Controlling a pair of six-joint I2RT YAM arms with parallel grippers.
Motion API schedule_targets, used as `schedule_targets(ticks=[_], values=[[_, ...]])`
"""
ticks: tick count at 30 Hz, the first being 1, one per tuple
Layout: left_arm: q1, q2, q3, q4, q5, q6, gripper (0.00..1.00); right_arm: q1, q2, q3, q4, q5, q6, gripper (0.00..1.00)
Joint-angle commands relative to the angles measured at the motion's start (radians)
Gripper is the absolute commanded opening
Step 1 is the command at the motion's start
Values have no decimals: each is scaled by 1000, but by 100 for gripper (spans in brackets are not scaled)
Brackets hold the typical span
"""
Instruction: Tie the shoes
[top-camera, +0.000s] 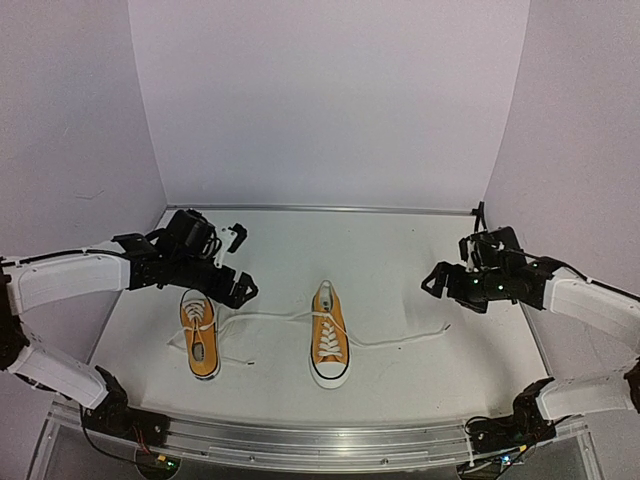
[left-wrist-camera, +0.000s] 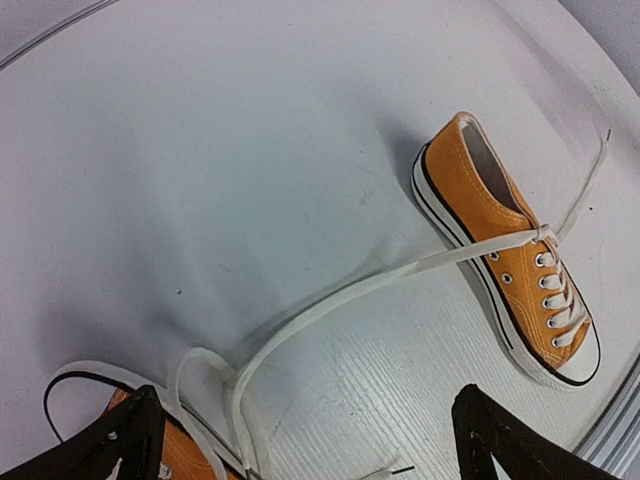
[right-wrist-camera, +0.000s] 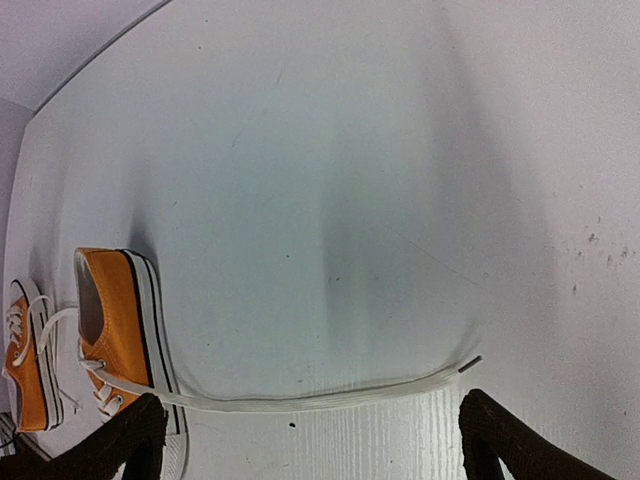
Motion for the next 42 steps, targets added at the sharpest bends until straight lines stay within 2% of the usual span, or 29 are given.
schedule_targets(ticks=[1,5,11,14,18,22,25,29,39,42], values=[[-12,58,20,114,168,203,100,-4,-3,48,59,-136,-77,98],[-46,124,8,159,216,385,99,-3,-21,26,111,-195,-74,98],[-61,279,60,182,288,587,86,-3,-41,-7,124,-233,-70,98],[-72,335,81,218,288,678,73,-3,-53,-22,131,-245,-67,98],[-77,388,94,285,300,755,51,-2,-57,-45,149,-261,-57,98],[-78,445,120,317,302,800,38,-3,-59,-56,156,-267,-53,98],[-80,482,143,321,295,826,33,-3,-62,-62,157,-273,-53,98],[-81,520,162,323,292,844,30,-3,-66,-70,158,-276,-52,98],[-84,607,206,320,232,865,38,-2,-68,-72,158,-284,-48,98],[-87,626,219,317,222,868,36,-2,-69,-69,158,-287,-47,98]])
